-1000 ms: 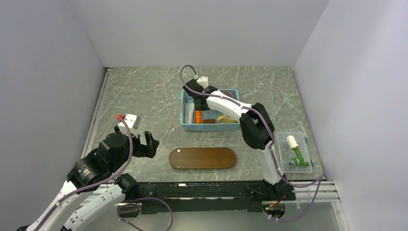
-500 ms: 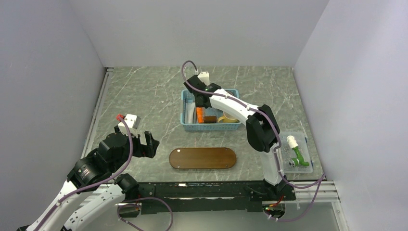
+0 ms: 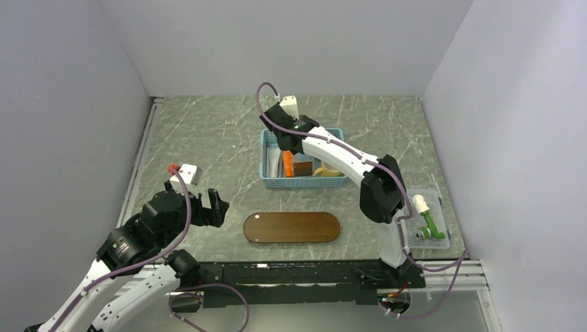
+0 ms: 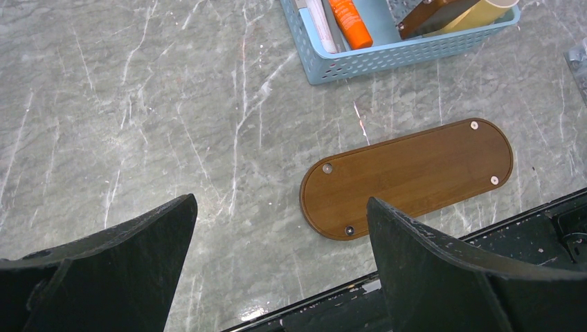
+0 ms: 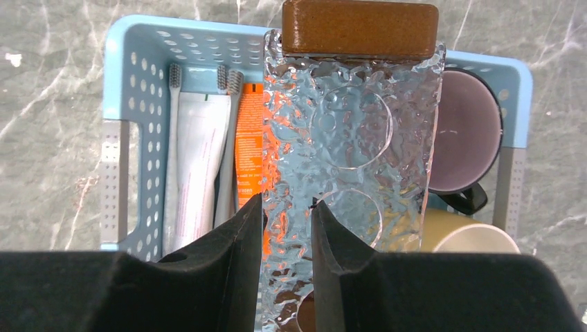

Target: Prepare toiletry sets of a toothbrush and toothpaste on the tray

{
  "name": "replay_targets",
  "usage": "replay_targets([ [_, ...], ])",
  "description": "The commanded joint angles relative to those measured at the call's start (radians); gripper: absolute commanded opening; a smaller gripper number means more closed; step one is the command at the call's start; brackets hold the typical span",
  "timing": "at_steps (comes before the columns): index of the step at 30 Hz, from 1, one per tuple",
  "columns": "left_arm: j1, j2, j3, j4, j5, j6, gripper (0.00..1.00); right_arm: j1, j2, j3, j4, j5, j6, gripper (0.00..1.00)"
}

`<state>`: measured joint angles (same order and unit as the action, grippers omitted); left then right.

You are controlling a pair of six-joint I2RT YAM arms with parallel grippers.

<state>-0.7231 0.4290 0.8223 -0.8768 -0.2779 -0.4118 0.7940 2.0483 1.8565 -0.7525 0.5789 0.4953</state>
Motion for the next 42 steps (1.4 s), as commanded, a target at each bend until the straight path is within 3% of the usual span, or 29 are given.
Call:
replay_targets([
  [1,-0.001,0.004,-0.003,0.041,0.002,0.008,0.99,0.035,-0.122,0.079,-0.018,0.083,-0.042,0.0],
  [16,0.0,0.004,-0.003,0.04,-0.005,0.005,0.99,0.121,-0.306,-0.029,-0.086,0.085,0.047,0.0],
  [34,0.001,-0.041,-0.003,0.036,-0.011,-0.003,0.99,0.318,-0.456,-0.316,-0.219,0.096,0.432,0.0],
  [42,0.0,-0.044,-0.004,0.034,-0.007,-0.002,0.99,0.433,-0.403,-0.31,-0.329,0.128,0.598,0.0],
])
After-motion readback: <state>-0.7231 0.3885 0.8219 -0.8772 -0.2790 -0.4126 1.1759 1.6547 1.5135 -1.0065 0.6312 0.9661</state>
